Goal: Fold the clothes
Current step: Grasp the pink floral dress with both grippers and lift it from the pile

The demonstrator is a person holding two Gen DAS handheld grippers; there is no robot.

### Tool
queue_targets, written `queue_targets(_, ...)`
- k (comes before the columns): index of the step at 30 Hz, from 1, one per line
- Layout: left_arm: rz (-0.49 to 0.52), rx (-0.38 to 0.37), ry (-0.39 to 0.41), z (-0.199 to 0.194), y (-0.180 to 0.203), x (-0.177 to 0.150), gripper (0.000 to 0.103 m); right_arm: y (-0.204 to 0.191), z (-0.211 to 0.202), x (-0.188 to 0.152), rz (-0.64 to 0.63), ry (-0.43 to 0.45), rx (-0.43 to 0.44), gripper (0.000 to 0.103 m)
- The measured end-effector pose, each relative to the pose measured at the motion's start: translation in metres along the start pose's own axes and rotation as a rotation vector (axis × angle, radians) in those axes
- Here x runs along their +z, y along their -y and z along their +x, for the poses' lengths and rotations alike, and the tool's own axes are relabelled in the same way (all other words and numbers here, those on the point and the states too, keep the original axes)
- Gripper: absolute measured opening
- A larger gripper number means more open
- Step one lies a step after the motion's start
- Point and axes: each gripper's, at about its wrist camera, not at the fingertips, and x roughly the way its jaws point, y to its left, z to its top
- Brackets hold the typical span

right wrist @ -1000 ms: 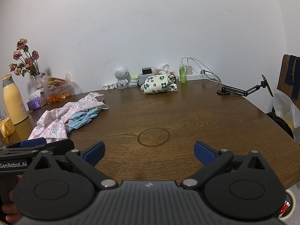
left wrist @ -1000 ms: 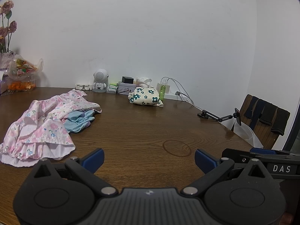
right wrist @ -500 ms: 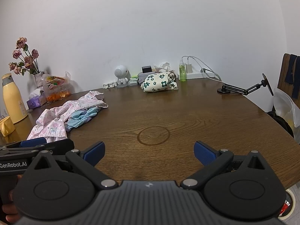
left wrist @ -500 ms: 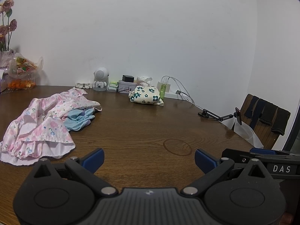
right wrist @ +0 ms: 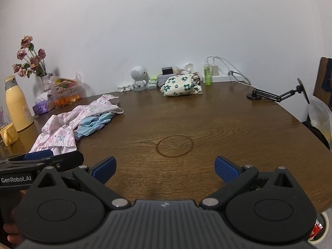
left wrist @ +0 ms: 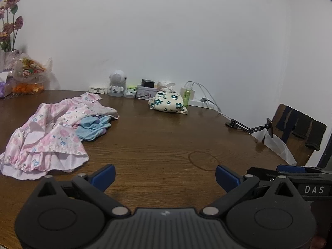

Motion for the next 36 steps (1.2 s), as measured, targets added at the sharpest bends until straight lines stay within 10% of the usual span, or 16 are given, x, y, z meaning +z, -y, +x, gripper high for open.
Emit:
queue_targets(18,0.022,0.400,-0.006,0.049,-0.147,0.099,0.103,-0.110,0.179,0.188,-0.137,-0.287,0.342,0.102)
queue_targets(32,-0.046,0.331,-0.208,0.118,-0.223,0.096,0.096,-0.234,0.438,0.219,-0.162,-0.457,0.228,0.070)
queue_targets(36,-0.047,0.293,-0.215,0.121,-0.223,0.095,0.087,-0.245,0.479,0.209,-0.162,-0.549,0.126,0.042)
